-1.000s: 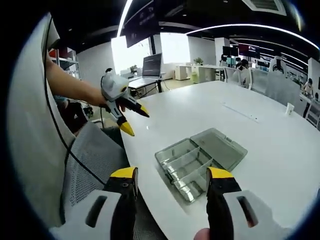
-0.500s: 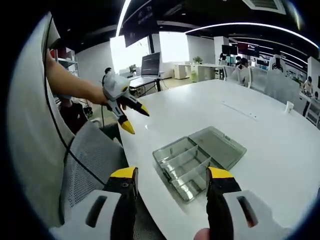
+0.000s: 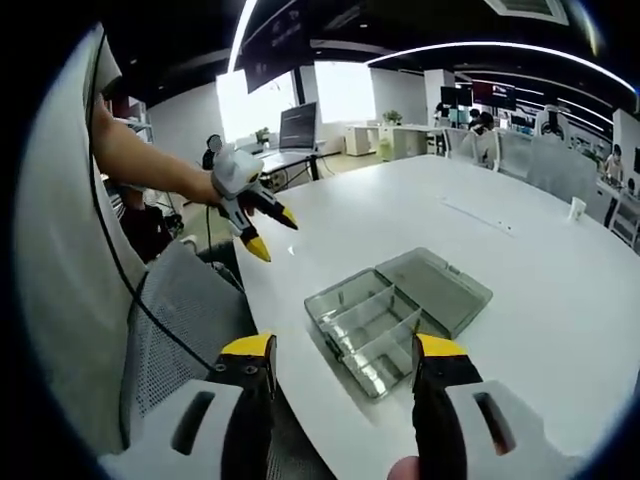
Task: Insert the divider into the dual guide fixture by aligning both edges with the guide slots and pushing it downward to the bottom, including one-sided entry, uneven engagement, binding, and posture correction.
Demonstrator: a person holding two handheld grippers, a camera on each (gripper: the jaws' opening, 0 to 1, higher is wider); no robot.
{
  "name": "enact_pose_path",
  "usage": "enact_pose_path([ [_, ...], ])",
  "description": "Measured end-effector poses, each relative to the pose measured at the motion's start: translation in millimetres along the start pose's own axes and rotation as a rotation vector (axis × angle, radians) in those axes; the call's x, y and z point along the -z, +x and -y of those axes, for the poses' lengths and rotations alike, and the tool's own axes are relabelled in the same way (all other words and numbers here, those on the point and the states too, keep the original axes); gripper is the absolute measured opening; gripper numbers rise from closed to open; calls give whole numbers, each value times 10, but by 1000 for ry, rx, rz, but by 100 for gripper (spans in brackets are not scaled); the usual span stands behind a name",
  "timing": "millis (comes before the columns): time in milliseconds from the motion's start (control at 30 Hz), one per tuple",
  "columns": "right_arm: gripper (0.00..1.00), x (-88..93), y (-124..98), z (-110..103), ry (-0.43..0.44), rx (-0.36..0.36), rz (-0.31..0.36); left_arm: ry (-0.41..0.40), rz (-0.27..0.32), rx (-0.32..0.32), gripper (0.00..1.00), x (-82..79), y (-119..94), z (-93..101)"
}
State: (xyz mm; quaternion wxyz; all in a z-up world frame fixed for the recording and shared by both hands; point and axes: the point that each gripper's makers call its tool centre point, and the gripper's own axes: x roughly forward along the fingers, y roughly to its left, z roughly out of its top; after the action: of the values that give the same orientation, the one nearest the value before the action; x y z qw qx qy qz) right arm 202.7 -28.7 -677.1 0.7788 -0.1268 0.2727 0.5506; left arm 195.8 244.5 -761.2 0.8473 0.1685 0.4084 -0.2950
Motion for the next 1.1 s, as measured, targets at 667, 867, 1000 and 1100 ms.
enact_pose_path([
  [667, 51, -6, 2, 50, -2, 12, -14, 82, -61, 15, 53, 122, 78, -234],
  [867, 52, -21, 8, 32, -2, 10, -13, 113, -84, 26, 52, 160, 120, -252],
  [1000, 54, -20, 7, 35, 4, 16, -11, 131, -92, 32, 51, 184, 148, -271],
  [1100, 55, -25, 9, 34, 5, 18, -12, 139, -102, 34, 50, 197, 157, -299],
])
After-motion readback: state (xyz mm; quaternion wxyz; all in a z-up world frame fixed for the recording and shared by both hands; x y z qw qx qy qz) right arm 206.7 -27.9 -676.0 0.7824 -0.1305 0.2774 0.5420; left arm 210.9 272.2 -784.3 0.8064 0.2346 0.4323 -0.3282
